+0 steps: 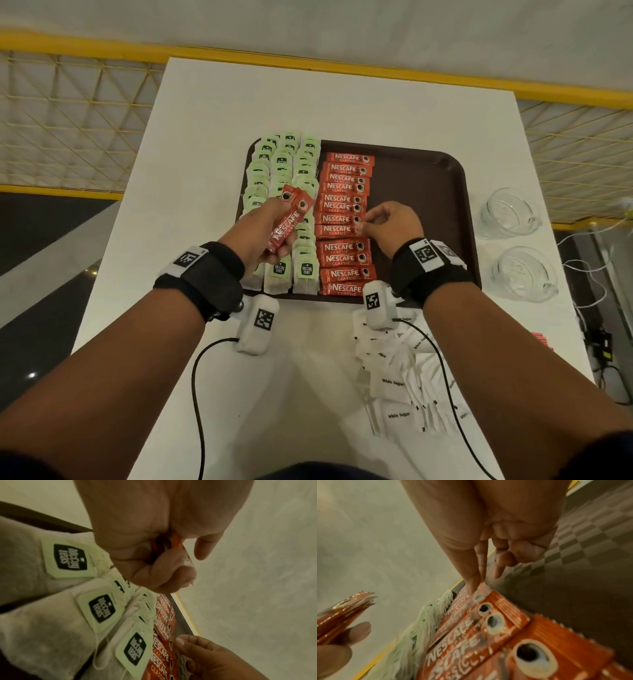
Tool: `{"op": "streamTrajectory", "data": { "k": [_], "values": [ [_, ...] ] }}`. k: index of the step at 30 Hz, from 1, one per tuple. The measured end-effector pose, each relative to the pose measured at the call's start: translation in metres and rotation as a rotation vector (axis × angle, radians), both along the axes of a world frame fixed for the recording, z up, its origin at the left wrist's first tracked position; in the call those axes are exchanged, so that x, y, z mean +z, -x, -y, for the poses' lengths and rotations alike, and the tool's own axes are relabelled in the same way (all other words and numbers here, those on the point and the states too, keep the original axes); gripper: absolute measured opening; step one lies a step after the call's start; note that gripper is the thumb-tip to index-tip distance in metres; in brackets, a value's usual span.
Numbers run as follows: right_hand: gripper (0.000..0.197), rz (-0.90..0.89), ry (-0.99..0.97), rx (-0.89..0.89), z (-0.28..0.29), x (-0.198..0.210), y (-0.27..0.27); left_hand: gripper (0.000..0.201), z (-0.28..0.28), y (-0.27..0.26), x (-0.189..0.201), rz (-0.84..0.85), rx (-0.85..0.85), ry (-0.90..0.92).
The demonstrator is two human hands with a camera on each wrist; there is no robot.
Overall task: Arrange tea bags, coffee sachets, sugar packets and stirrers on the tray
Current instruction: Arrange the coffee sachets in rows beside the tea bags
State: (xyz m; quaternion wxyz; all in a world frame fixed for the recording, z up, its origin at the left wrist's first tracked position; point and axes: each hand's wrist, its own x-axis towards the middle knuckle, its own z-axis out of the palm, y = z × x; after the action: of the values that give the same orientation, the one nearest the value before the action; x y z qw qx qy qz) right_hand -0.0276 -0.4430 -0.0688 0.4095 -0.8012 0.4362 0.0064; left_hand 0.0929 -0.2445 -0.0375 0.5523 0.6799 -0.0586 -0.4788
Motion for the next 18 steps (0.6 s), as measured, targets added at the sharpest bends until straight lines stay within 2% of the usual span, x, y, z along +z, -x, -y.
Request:
{"op": "streamTrajectory", "data": {
  "k": [2,5,7,10,14,18],
  "values": [
    [0.017,0.015,0.066,0.018,0.000,0.006,-0.001,0.026,0.001,0.001,0.001,-0.002,-0.018,0.004],
    [0.018,0.139,0.063,0.117,-0.007,0.026,-0.005,0.016,0.001,0.005,0.000,0.092,-0.104,0.000],
    [0.022,0.200,-0.044,0.213,-0.014,0.040,-0.009,0.012,0.002,0.006,-0.001,0.136,-0.158,0.015],
    [0.018,0.188,-0.220,0.285,-0.019,0.050,-0.013,0.012,0.005,0.008,-0.001,0.194,-0.203,0.035],
    [0.015,0.256,-0.387,0.164,-0.013,0.047,-0.011,0.014,0.009,0.007,0.001,0.265,-0.215,0.057],
    [0.011,0.329,-0.464,-0.048,0.000,0.039,-0.005,0.021,0.007,0.000,-0.002,0.266,-0.084,0.053]
  ]
}}
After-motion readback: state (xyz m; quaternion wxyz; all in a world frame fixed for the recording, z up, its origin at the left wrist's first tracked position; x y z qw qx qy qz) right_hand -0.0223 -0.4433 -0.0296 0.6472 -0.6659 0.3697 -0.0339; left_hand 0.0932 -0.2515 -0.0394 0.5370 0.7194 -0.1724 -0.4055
